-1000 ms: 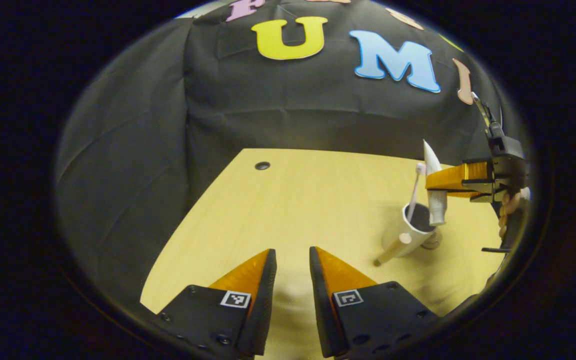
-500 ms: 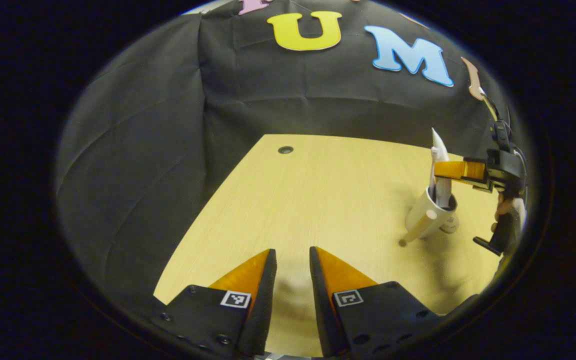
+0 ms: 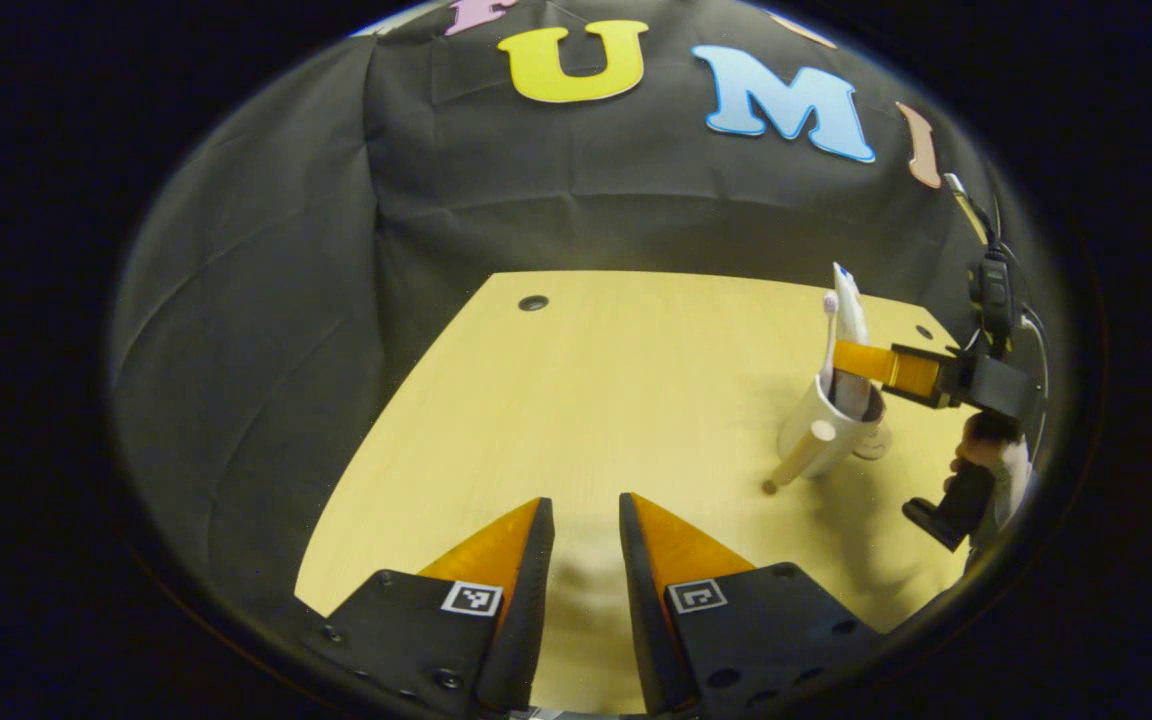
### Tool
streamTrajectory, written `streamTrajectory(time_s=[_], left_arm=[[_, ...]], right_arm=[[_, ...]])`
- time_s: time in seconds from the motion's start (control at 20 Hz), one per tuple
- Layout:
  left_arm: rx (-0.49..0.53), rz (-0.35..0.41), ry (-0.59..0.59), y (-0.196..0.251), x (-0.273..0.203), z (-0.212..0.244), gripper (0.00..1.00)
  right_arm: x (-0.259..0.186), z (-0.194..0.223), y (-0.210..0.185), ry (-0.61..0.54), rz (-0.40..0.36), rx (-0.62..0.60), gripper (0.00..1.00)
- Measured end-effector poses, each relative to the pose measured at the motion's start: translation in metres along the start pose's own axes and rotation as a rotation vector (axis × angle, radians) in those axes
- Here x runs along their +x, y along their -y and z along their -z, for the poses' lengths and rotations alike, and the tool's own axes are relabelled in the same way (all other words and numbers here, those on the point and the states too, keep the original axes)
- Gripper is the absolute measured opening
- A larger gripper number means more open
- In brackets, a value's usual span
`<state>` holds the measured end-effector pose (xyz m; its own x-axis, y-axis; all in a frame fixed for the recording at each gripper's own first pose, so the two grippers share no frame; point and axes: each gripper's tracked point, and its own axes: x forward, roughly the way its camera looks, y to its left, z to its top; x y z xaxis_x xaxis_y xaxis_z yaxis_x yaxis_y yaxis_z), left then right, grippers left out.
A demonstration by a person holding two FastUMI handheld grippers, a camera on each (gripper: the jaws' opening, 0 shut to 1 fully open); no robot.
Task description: Put the toothbrush and toothpaste on the desktop into the cup, then pick up the cup and place it on the coaster on the desktop.
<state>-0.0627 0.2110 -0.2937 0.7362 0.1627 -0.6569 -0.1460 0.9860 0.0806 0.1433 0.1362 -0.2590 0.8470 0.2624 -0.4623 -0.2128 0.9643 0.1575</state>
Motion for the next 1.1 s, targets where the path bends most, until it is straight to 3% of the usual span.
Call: streamTrajectory(time_s=[0.15,0.4,0.45,0.5,0.65,0.7,0.75,0.8,1.05,1.1], left_arm=[[0.015,0.031,0.014,0.018,0.000,-0.008,0.52],[0.044,0.071,0.035,0.038,0.000,-0.022,0.52],[0.049,0.079,0.037,0.042,0.000,-0.024,0.52],[0.054,0.091,0.038,0.046,0.002,-0.026,0.53],[0.079,0.147,0.043,0.067,0.006,-0.035,0.53],[0.088,0.166,0.048,0.072,0.009,-0.039,0.39],[0.098,0.190,0.048,0.079,0.011,-0.043,0.39],[0.107,0.219,0.045,0.088,0.012,-0.044,0.47],[0.205,0.401,0.015,0.135,0.021,-0.058,0.48],[0.238,0.433,0.001,0.142,0.022,-0.059,0.60]], right_arm=[[-0.007,0.009,0.000,-0.029,0.001,-0.018,0.27],[-0.022,0.020,-0.004,-0.050,-0.035,0.002,0.30],[-0.022,0.020,-0.012,-0.055,-0.052,0.008,0.46],[-0.025,0.020,-0.012,-0.057,-0.056,0.006,0.51],[-0.036,0.019,-0.008,-0.054,-0.049,-0.015,0.54],[-0.041,0.017,-0.007,-0.048,-0.054,-0.013,0.55],[-0.047,0.014,-0.007,-0.038,-0.058,-0.005,0.52],[-0.053,0.009,-0.005,-0.027,-0.060,0.003,0.55],[-0.091,-0.017,0.019,0.036,-0.042,0.048,0.55],[-0.097,-0.021,0.026,0.045,-0.030,0.057,0.54]])
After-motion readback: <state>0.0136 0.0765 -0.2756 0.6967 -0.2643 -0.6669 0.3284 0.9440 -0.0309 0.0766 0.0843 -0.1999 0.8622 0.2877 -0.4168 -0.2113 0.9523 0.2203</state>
